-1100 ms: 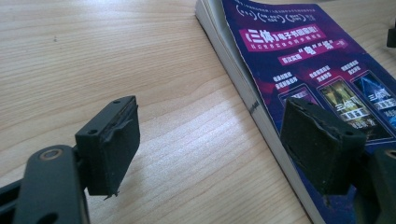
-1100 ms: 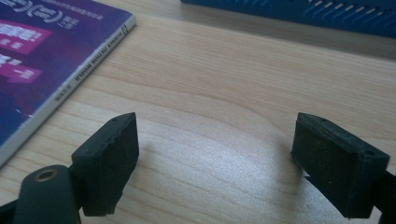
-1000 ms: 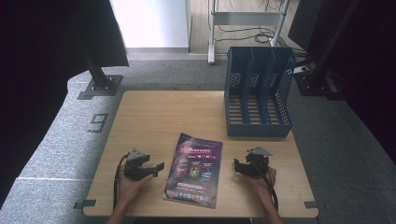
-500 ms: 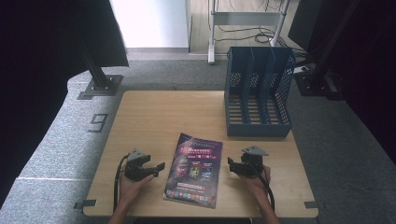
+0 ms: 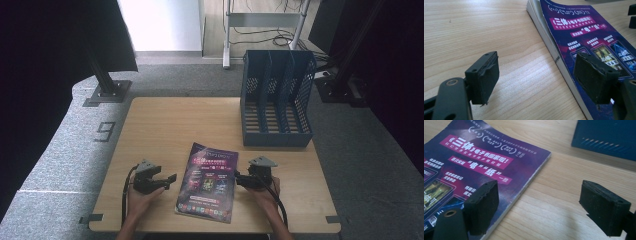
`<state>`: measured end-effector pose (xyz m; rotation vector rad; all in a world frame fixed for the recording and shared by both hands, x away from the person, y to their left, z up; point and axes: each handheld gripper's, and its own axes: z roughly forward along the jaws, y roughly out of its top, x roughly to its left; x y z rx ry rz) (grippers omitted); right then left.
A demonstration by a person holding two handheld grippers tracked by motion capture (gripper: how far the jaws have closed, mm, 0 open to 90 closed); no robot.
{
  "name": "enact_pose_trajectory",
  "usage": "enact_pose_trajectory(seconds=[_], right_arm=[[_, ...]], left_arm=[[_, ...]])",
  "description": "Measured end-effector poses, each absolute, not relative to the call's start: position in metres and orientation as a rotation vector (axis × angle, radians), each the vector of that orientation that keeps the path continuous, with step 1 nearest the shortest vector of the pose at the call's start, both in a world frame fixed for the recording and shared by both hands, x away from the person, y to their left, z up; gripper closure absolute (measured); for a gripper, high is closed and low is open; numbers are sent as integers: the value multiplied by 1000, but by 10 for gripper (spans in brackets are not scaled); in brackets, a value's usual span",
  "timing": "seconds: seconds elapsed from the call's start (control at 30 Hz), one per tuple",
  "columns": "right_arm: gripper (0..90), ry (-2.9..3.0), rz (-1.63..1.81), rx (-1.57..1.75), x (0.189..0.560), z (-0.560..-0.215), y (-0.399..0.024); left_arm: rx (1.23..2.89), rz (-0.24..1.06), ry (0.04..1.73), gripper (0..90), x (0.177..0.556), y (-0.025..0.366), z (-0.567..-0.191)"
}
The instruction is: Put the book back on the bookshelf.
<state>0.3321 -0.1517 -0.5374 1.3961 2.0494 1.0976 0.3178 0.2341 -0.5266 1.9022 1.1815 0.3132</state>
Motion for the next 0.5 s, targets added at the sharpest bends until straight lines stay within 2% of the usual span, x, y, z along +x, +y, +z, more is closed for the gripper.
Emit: enact_pose_trajectory(seconds=[0.5], right_arm=[[161,2096,1109,1352,340,-536,-127]], left_arm=[[1900,313,1176,213,319,233,-528]])
